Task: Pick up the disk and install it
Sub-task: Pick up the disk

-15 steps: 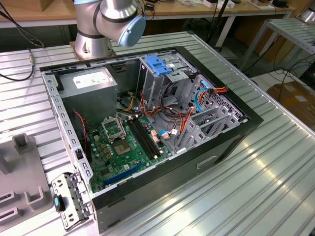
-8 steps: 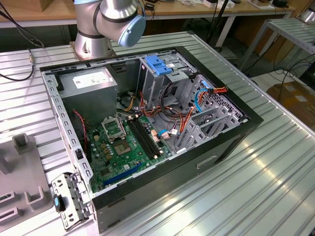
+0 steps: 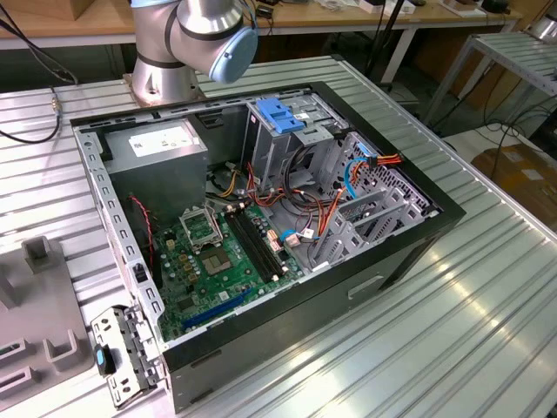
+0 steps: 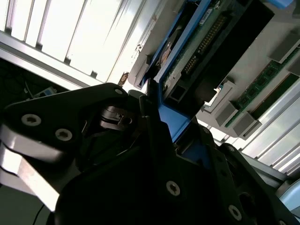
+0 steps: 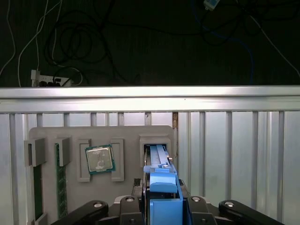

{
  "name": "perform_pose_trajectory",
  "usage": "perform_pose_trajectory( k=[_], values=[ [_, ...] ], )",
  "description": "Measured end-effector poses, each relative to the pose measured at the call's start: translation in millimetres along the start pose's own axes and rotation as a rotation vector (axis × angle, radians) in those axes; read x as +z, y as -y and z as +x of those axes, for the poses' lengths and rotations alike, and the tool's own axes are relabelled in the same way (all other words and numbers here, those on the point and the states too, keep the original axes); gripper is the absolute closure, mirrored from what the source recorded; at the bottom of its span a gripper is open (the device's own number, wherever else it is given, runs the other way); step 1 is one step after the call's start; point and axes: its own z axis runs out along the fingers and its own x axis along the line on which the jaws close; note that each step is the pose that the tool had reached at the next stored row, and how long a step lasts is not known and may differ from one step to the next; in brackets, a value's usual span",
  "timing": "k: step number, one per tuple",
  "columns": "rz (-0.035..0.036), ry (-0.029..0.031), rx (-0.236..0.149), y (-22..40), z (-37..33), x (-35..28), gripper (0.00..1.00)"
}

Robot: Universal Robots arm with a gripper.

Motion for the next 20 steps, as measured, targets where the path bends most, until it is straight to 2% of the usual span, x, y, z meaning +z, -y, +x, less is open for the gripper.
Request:
perform_pose_trajectory(
  k=[6, 9, 13, 20],
  values=[
    [0.0002, 0.0001, 0.000, 0.0, 0.0, -0.2, 0.63],
    [0.0001, 0.0000, 0.000, 0.1, 0.0, -4.3, 0.63],
    [0.0001, 0.0000, 0.000, 0.2, -0.1, -12.9, 0.63],
    [0.0000, -0.0001, 0.000, 0.6, -0.2, -34.0, 0.63]
  ],
)
